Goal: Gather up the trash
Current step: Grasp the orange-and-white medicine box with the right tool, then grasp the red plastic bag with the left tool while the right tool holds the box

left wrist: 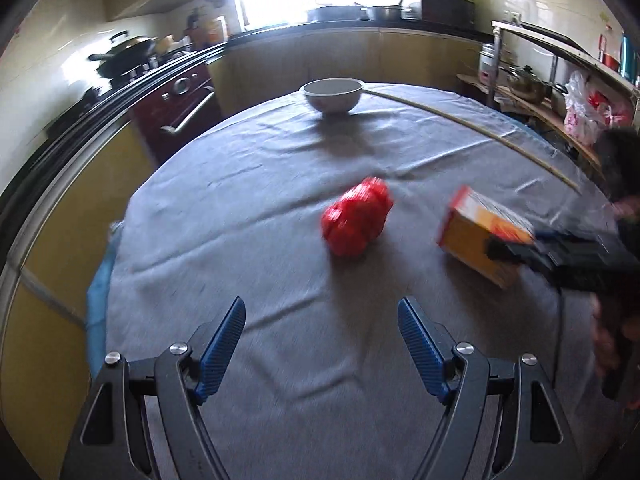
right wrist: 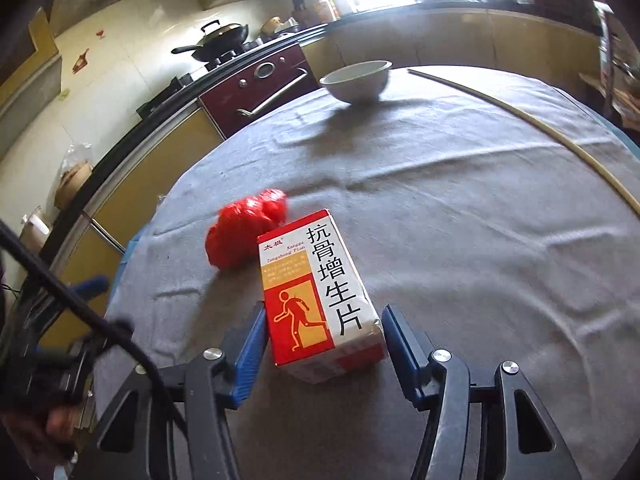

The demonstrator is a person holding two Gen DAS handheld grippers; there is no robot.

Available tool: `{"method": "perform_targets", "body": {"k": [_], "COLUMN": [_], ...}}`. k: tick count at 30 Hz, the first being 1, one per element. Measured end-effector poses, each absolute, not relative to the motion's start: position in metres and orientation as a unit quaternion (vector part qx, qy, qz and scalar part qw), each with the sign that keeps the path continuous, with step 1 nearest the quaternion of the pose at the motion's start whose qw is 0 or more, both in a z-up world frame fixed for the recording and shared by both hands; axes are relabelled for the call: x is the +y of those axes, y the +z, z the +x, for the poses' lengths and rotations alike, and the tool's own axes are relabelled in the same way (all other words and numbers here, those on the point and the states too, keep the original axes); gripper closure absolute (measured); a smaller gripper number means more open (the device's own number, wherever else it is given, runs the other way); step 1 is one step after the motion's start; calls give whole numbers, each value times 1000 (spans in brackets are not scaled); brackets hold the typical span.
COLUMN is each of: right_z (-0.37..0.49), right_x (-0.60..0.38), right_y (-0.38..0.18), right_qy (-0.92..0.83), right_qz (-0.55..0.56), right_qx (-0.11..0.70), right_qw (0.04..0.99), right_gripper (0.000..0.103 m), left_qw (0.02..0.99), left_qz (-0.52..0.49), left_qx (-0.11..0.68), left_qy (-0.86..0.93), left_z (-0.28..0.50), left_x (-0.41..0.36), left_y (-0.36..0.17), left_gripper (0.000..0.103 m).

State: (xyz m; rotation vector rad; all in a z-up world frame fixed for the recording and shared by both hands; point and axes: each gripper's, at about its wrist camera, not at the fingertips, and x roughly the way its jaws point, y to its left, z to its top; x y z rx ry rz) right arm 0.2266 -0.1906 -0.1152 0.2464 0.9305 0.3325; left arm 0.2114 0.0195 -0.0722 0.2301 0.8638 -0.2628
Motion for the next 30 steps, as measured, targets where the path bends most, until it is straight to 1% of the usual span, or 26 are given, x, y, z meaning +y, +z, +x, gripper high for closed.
{"method": "perform_targets", "body": {"k": [4, 9, 14, 16, 17, 18, 19, 20, 22, 23, 27, 30], "right_z": [201, 171, 152, 146, 145, 143, 142, 140, 139, 137, 132, 125], "right_x": [-217, -239, -250, -253, -254, -254, -254, -253, -251, -249, -244, -240], "right_y": [-112, -107, -108, -110, -111, -111, -112, -112, -112, -111, -107, -102], "right_qy": [145, 135, 134, 132, 133, 134, 133, 133, 134, 135, 139, 140], "right_qz": [128, 146, 174, 175, 178, 181, 182, 181, 178, 177, 177, 174], "right_qx": [451, 447, 445, 444, 445, 446, 446, 445, 445, 444, 440, 434], "right_qw": [872, 872, 868, 869, 867, 866, 866, 867, 868, 868, 870, 873], "right_gripper": [43, 43, 43, 43, 43, 43, 43, 43, 43, 43, 43, 43], "left_qw": [890, 876, 873, 869, 867, 864, 866, 867, 867, 868, 870, 872], "left_qz": [119, 132, 110, 97, 89, 84, 86, 89, 84, 80, 90, 83], "left_qx": [414, 431, 446, 458, 463, 470, 468, 466, 466, 465, 462, 460], "left_qy": [-151, -171, -163, -159, -160, -159, -154, -153, -155, -155, -150, -147], "left_z": [237, 270, 294, 301, 302, 304, 304, 303, 303, 301, 290, 279], "left_x": [-6, -35, -35, -31, -29, -27, -26, -25, -24, -23, -24, -20], "left_y": [-72, -83, -91, -95, -97, -100, -100, -100, -99, -98, -94, -91], "left_gripper": [24, 24, 24, 29, 39, 44, 45, 49, 52, 58, 65, 66]}}
